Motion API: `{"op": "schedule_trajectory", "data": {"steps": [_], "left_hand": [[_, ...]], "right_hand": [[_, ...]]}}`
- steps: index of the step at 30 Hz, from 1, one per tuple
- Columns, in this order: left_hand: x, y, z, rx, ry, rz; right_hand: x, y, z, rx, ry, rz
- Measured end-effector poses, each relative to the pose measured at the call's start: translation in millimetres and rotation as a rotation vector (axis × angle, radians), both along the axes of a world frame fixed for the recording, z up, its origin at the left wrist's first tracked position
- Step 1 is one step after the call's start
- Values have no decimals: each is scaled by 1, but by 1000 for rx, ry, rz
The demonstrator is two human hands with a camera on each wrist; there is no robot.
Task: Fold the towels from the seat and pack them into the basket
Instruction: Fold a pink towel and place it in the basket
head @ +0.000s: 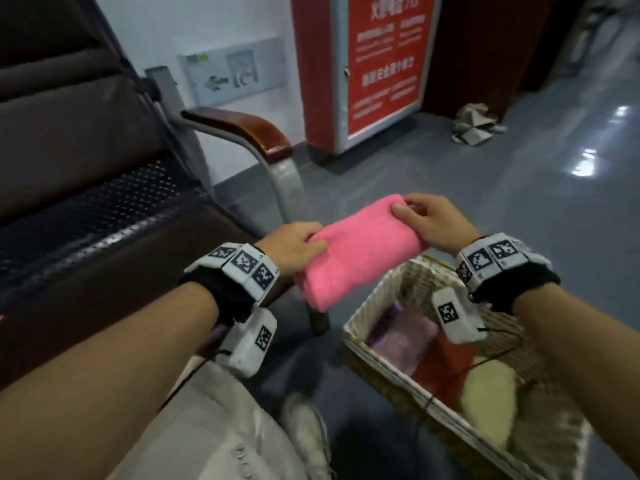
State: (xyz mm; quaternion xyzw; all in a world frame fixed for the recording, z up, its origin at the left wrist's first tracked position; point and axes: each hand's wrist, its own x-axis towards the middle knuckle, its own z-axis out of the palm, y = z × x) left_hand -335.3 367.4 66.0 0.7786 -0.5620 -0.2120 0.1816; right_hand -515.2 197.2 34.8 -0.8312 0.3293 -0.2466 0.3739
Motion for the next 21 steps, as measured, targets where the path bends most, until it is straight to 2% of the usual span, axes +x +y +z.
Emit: {"op": "schedule_trajectory", "data": {"steps": [5, 10, 16, 19, 21], "left_hand": [[-74, -57, -90, 187, 153, -100], [-135, -84, -172, 364, 243, -248], [-203, -92, -218, 520, 287, -502], [-218, -87, -230, 626, 185, -650], [-215, -88, -232, 626, 117, -645]], "right_hand": [[-81, -31, -64, 74, 345, -56], [-131, -50, -117, 93, 646, -59], [-166, -60, -158, 141, 967, 3], [-175, -52, -181, 200, 1090, 18], [-182, -44, -196, 262, 1123, -29]]}}
